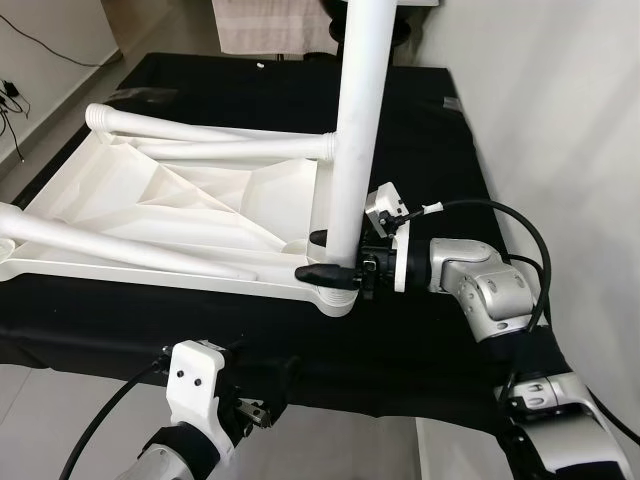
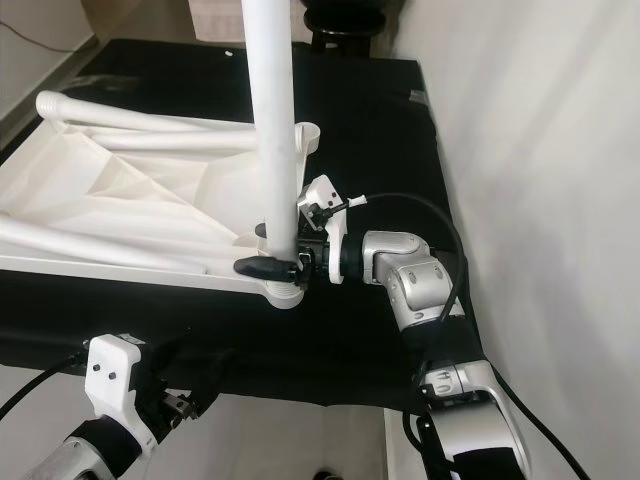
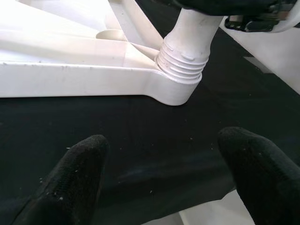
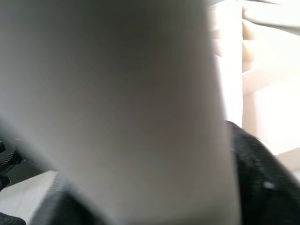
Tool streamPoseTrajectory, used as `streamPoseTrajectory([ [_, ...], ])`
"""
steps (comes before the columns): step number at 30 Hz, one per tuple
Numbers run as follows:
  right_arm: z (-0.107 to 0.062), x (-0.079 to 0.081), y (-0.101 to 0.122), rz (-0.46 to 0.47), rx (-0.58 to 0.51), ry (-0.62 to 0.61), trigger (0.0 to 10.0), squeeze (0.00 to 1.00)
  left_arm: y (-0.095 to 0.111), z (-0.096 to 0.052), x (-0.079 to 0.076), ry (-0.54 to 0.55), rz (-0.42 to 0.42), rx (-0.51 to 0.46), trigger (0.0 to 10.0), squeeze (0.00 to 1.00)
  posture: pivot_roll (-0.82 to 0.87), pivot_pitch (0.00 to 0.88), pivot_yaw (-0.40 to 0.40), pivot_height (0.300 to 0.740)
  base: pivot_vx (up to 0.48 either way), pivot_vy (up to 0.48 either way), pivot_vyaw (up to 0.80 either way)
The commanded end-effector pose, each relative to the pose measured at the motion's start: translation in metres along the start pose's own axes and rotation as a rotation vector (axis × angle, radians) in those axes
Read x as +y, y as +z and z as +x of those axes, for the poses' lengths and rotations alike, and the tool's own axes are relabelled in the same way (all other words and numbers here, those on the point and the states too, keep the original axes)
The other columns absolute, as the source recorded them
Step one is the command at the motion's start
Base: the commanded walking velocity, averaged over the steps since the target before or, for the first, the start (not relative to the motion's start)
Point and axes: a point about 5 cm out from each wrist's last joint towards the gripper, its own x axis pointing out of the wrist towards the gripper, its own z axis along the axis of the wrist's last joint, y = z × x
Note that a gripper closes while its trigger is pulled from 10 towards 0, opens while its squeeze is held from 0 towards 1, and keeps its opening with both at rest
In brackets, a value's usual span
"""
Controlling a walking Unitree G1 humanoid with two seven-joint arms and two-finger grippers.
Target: Building children table
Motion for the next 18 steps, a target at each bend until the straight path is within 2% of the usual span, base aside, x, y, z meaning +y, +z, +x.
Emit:
streamPoseTrajectory([
  [1,0.007,0.006,-0.007,0.035,0.001,0.071,0.0,0.00,0.000,-0.003,-0.003,-0.017,-0.004,0.012,10.0,0.00,0.02,0.267,-0.062,0.740,0.000,0.000,0.00],
  [8,0.004,0.004,-0.004,0.027,-0.022,0.071,0.0,0.00,0.000,-0.004,-0.003,-0.012,-0.004,0.007,10.0,0.00,0.02,0.273,-0.057,0.740,0.000,0.000,0.00],
  [12,0.000,-0.002,0.000,0.012,-0.039,-0.020,0.0,0.00,0.000,-0.004,-0.002,-0.010,-0.008,0.006,10.0,0.00,0.01,0.275,-0.057,0.740,0.000,0.000,0.00],
  [13,-0.006,-0.006,0.000,-0.005,-0.047,-0.152,0.0,0.00,0.001,-0.004,-0.001,-0.004,-0.009,0.004,10.0,0.00,0.01,0.277,-0.063,0.740,0.000,0.000,0.00],
  [14,-0.006,-0.006,0.000,-0.005,-0.047,-0.152,0.0,0.00,0.001,-0.004,-0.001,-0.004,-0.009,0.004,10.0,0.00,0.01,0.277,-0.063,0.740,0.000,0.000,0.00],
  [15,-0.011,-0.009,-0.002,0.006,-0.061,-0.370,0.0,0.00,0.001,-0.004,0.000,0.001,-0.009,0.002,10.0,0.00,0.00,0.280,-0.068,0.740,0.000,0.000,0.00],
  [16,-0.011,-0.009,-0.002,0.006,-0.061,-0.370,0.0,0.00,0.001,-0.004,0.000,0.001,-0.009,0.002,10.0,0.00,0.00,0.280,-0.068,0.740,0.000,0.000,0.00],
  [17,-0.014,-0.003,-0.014,0.054,-0.071,-0.704,0.0,0.00,0.001,-0.005,0.002,0.008,-0.008,0.000,10.0,0.00,-0.01,0.280,-0.064,0.740,0.000,0.000,0.00],
  [18,-0.015,0.018,-0.032,0.089,-0.024,-0.891,0.0,0.00,0.001,-0.004,0.003,0.013,-0.007,-0.002,10.0,0.00,-0.01,0.280,-0.056,0.740,0.000,0.000,0.00],
])
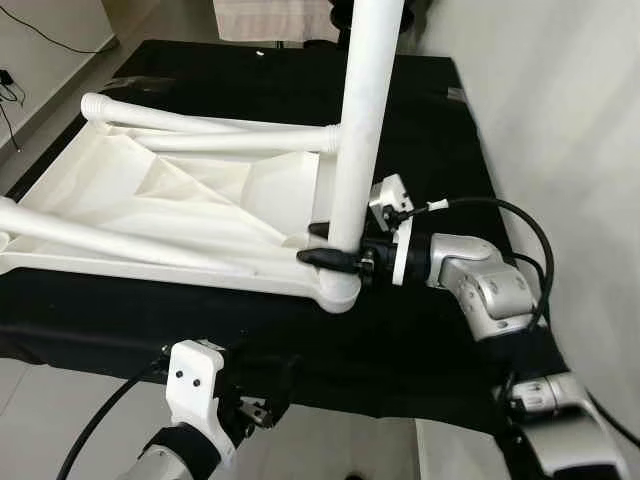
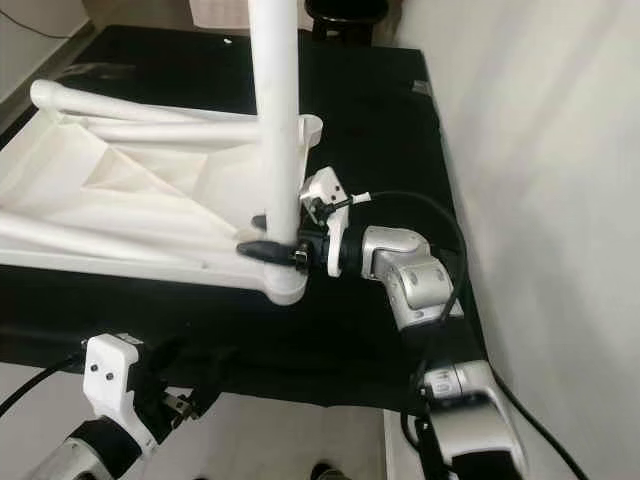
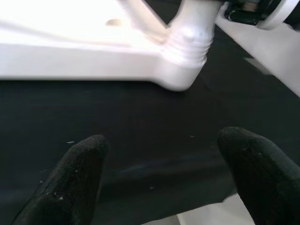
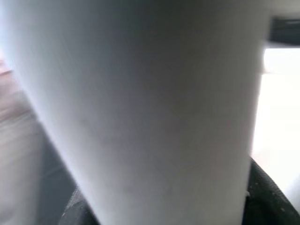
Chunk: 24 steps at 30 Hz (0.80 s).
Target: Building children table
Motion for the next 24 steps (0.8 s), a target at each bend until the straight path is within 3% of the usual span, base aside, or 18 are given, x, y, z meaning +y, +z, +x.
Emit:
streamPoseTrajectory([
  [1,-0.015,-0.004,-0.027,0.037,0.160,-0.238,0.0,0.00,-0.003,-0.003,0.002,0.010,-0.005,0.017,10.0,0.00,-0.01,0.280,-0.056,0.740,0.000,0.000,0.00],
  [2,-0.027,0.011,-0.036,0.055,0.168,-0.335,0.0,0.00,-0.002,-0.002,0.003,0.013,-0.005,0.015,10.0,0.00,-0.01,0.281,-0.051,0.740,0.000,0.000,0.00],
  [3,-0.032,0.027,-0.042,0.080,0.179,-0.335,0.0,0.00,-0.002,-0.001,0.004,0.013,-0.005,0.014,10.0,0.00,-0.01,0.285,-0.041,0.740,0.000,0.000,0.00],
  [4,-0.032,0.027,-0.042,0.080,0.179,-0.335,0.0,0.00,-0.002,-0.001,0.004,0.013,-0.005,0.014,10.0,0.00,-0.01,0.285,-0.041,0.740,0.000,0.000,0.00],
  [6,-0.024,0.048,-0.046,0.110,0.161,-0.265,0.0,0.00,-0.003,0.001,0.005,0.008,-0.001,0.018,10.0,0.00,-0.01,0.265,-0.035,0.740,0.000,0.000,0.00],
  [12,-0.013,0.055,-0.048,0.112,0.172,-0.175,0.3,0.00,-0.004,0.003,0.007,0.013,-0.002,0.019,10.0,0.00,-0.01,0.245,-0.047,0.740,0.000,0.000,0.00],
  [13,-0.011,0.056,-0.048,0.115,0.176,-0.168,10.0,0.00,-0.005,0.004,0.008,0.015,-0.003,0.017,10.0,0.00,-0.01,0.245,-0.047,0.740,0.000,0.000,0.00],
  [16,-0.009,0.057,-0.046,0.129,0.176,-0.137,10.0,0.00,-0.004,0.005,0.009,0.021,-0.002,0.012,10.0,0.00,-0.02,0.243,-0.048,0.740,0.000,0.000,0.00],
  [17,-0.006,0.058,-0.040,0.138,0.152,-0.031,10.0,1.00,-0.004,0.005,0.010,0.026,-0.001,0.008,10.0,0.00,-0.02,0.238,-0.050,0.740,0.000,0.000,0.00],
  [19,-0.003,0.062,-0.027,0.147,0.115,0.126,10.0,1.00,-0.004,0.006,0.010,0.030,-0.002,0.005,10.0,0.00,-0.01,0.238,-0.051,0.740,0.000,0.000,0.00],
  [23,-0.002,0.061,-0.016,0.147,0.095,0.259,10.0,1.00,-0.004,0.006,0.009,0.026,-0.005,0.005,10.0,0.00,-0.02,0.237,-0.053,0.740,0.000,0.000,0.00],
  [24,0.000,0.059,-0.013,0.130,0.094,0.367,10.0,1.00,-0.004,0.006,0.009,0.025,-0.006,0.004,10.0,0.00,-0.01,0.237,-0.050,0.740,0.000,0.000,0.00],
])
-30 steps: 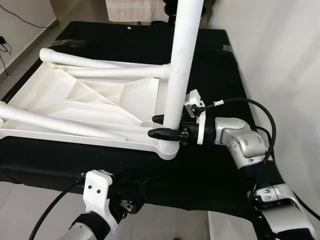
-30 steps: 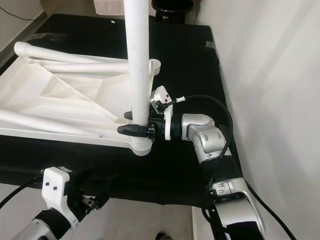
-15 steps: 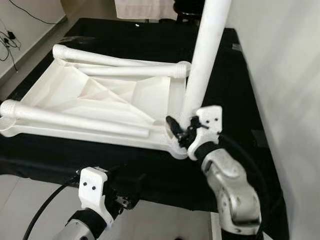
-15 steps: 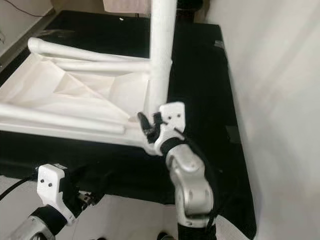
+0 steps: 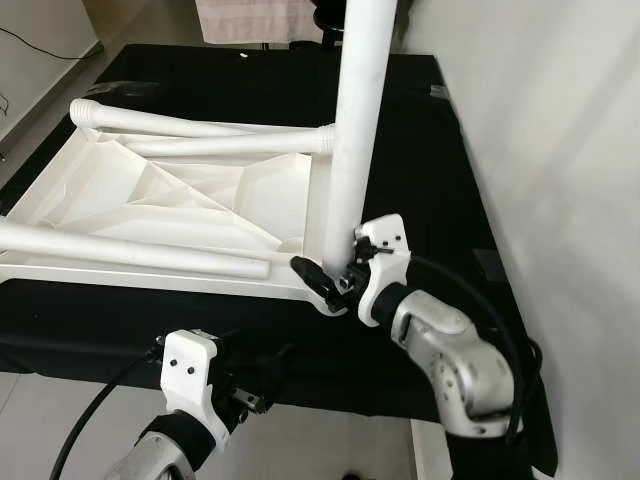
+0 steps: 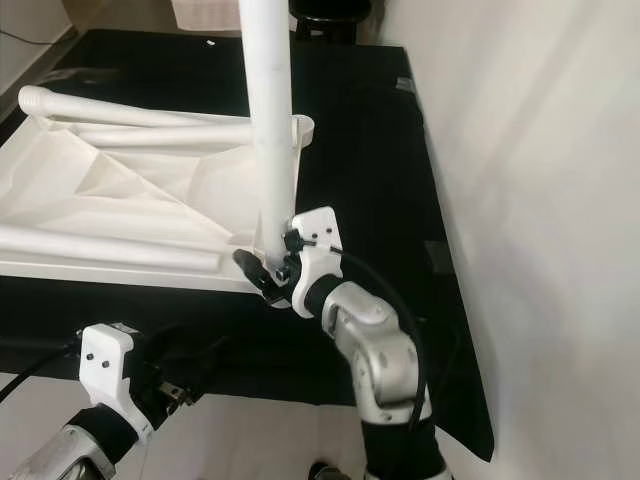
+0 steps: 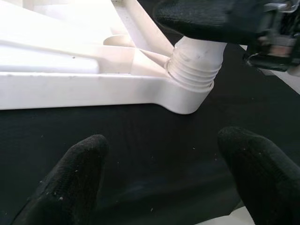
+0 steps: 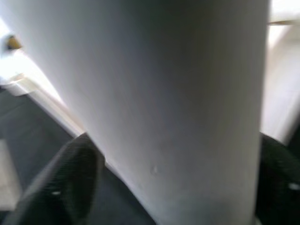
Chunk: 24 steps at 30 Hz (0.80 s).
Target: Building children table
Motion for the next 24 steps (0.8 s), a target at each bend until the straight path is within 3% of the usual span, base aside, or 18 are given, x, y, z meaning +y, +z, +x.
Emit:
streamPoseTrajectory([
  [1,0.006,0.011,-0.001,0.024,0.018,0.206,10.0,1.00,-0.005,-0.001,0.001,0.008,-0.013,0.017,10.0,0.00,-0.01,0.237,-0.050,0.740,0.000,0.000,0.00],
  [2,0.006,0.009,0.001,0.006,0.023,0.298,10.0,0.92,-0.005,-0.001,0.000,0.007,-0.014,0.016,10.0,0.00,-0.01,0.238,-0.052,0.740,0.000,0.000,0.00],
  [5,0.006,0.009,0.001,0.006,0.023,0.298,10.0,0.92,-0.005,-0.001,0.000,0.007,-0.014,0.016,10.0,0.00,-0.01,0.238,-0.052,0.740,0.000,0.000,0.00],
  [6,0.005,0.007,0.005,-0.032,0.034,0.410,10.0,0.00,-0.004,-0.001,-0.001,0.006,-0.015,0.016,10.0,0.00,0.00,0.240,-0.056,0.740,0.000,0.000,0.00],
  [7,0.004,0.005,0.008,-0.072,0.053,0.522,10.0,0.00,-0.004,-0.001,-0.001,0.006,-0.016,0.016,10.0,0.00,0.00,0.242,-0.057,0.740,0.000,0.000,0.00],
  [8,0.004,0.005,0.008,-0.072,0.053,0.522,10.0,0.00,-0.004,-0.001,-0.001,0.006,-0.016,0.016,10.0,0.00,0.00,0.242,-0.057,0.740,0.000,0.000,0.00],
  [9,0.003,0.002,0.010,-0.109,0.070,0.608,10.0,0.00,-0.004,-0.002,-0.002,0.007,-0.017,0.016,10.0,0.00,0.00,0.243,-0.058,0.740,0.000,0.000,0.00],
  [12,0.005,-0.005,0.014,-0.131,0.092,0.707,10.0,0.00,-0.004,-0.003,-0.004,0.008,-0.019,0.015,10.0,0.00,0.01,0.250,-0.064,0.740,0.000,0.000,0.00],
  [16,0.007,-0.009,0.015,-0.131,0.103,0.744,10.0,0.00,-0.004,-0.004,-0.005,0.008,-0.020,0.015,10.0,0.00,0.02,0.253,-0.063,0.740,0.000,0.000,0.00],
  [17,0.005,-0.009,0.016,-0.121,0.114,0.786,4.5,0.00,-0.004,-0.004,-0.005,0.008,-0.021,0.015,10.0,0.00,0.02,0.254,-0.062,0.740,0.000,0.000,0.00],
  [18,0.005,-0.009,0.017,-0.109,0.121,0.816,4.8,0.00,-0.004,-0.005,-0.006,0.007,-0.021,0.016,10.0,0.00,0.02,0.255,-0.062,0.740,0.000,0.000,0.00],
  [19,0.004,-0.009,0.017,-0.100,0.128,0.844,0.0,0.00,-0.004,-0.005,-0.006,0.006,-0.022,0.018,10.0,0.00,0.02,0.255,-0.061,0.740,0.000,0.000,0.00],
  [24,0.004,-0.013,0.017,-0.102,0.128,0.854,0.0,0.00,-0.004,-0.006,-0.006,0.003,-0.025,0.021,10.0,0.00,0.01,0.253,-0.059,0.740,0.000,0.000,0.00],
])
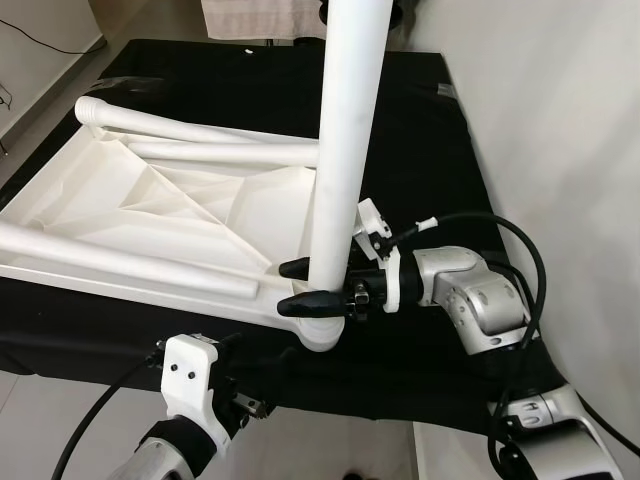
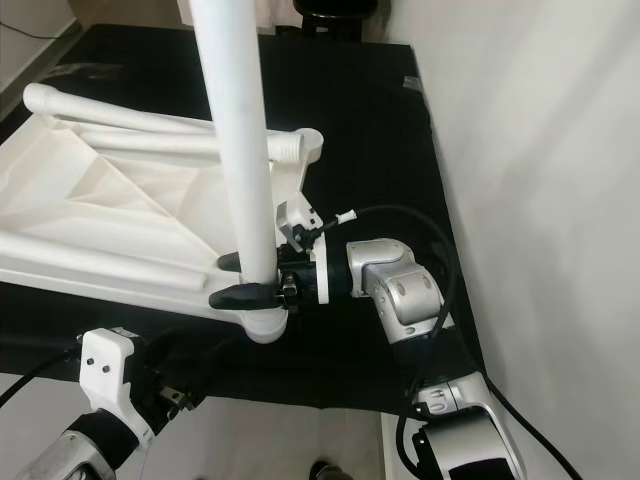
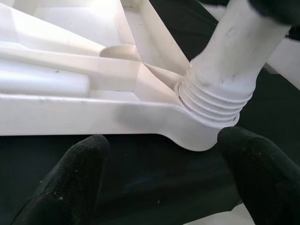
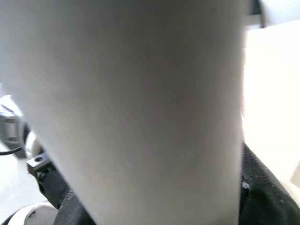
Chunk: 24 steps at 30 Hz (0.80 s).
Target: Building children table
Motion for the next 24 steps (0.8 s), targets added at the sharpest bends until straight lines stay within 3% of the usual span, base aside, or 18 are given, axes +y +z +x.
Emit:
streamPoseTrajectory([
  [1,0.001,0.002,-0.013,0.078,-0.011,0.043,0.0,0.00,-0.002,-0.003,-0.002,0.002,-0.013,0.012,10.0,0.00,0.01,0.253,-0.059,0.740,0.000,0.000,0.00],
  [3,0.000,0.000,-0.014,0.073,-0.011,0.042,0.0,0.00,-0.002,-0.003,-0.002,0.002,-0.014,0.012,10.0,0.00,0.01,0.253,-0.059,0.740,0.000,0.000,0.00],
  [5,-0.003,-0.003,-0.019,0.082,-0.016,-0.106,0.0,0.00,-0.003,-0.003,-0.002,0.001,-0.015,0.013,10.0,0.00,0.01,0.252,-0.059,0.740,0.000,0.000,0.00],
  [6,-0.003,-0.003,-0.019,0.082,-0.016,-0.106,0.0,0.00,-0.003,-0.003,-0.002,0.001,-0.015,0.013,10.0,0.00,0.01,0.252,-0.059,0.740,0.000,0.000,0.00],
  [7,-0.002,-0.002,-0.023,0.088,-0.021,-0.235,0.0,0.00,-0.003,-0.003,-0.002,0.001,-0.015,0.013,10.0,0.00,0.00,0.249,-0.066,0.740,0.000,0.000,0.00],
  [9,-0.002,-0.002,-0.023,0.088,-0.021,-0.235,0.0,0.00,-0.003,-0.003,-0.002,0.001,-0.015,0.013,10.0,0.00,0.00,0.249,-0.066,0.740,0.000,0.000,0.00],
  [10,-0.001,0.000,-0.027,0.116,-0.035,-0.361,0.0,0.00,-0.003,-0.003,-0.002,0.001,-0.016,0.013,10.0,0.00,0.00,0.249,-0.066,0.740,0.000,0.000,0.00],
  [12,-0.001,0.000,-0.027,0.116,-0.035,-0.361,0.0,0.00,-0.003,-0.003,-0.002,0.001,-0.016,0.013,10.0,0.00,0.00,0.249,-0.066,0.740,0.000,0.000,0.00],
  [13,0.004,0.001,-0.032,0.145,-0.063,-0.585,0.0,0.00,-0.003,-0.003,-0.002,0.001,-0.015,0.013,10.0,0.00,0.00,0.246,-0.078,0.740,0.000,0.000,0.00],
  [14,0.016,0.018,-0.042,0.182,-0.073,-0.777,0.0,0.00,-0.003,-0.003,-0.001,0.002,-0.014,0.011,10.0,0.00,-0.01,0.258,-0.065,0.740,0.000,0.000,0.00],
  [15,0.016,0.018,-0.042,0.182,-0.073,-0.777,0.0,0.00,-0.003,-0.003,-0.001,0.002,-0.014,0.011,10.0,0.00,-0.01,0.258,-0.065,0.740,0.000,0.000,0.00],
  [17,0.030,0.037,-0.045,0.241,-0.112,-0.953,0.0,0.00,-0.003,-0.001,0.001,0.000,-0.012,0.011,10.0,0.00,-0.01,0.242,-0.054,0.740,0.000,0.000,0.00],
  [24,0.037,0.032,-0.044,0.247,-0.134,-0.931,0.0,0.00,-0.004,0.001,0.003,-0.001,-0.012,0.013,10.0,0.00,-0.01,0.235,-0.061,0.740,0.000,0.000,0.00],
])
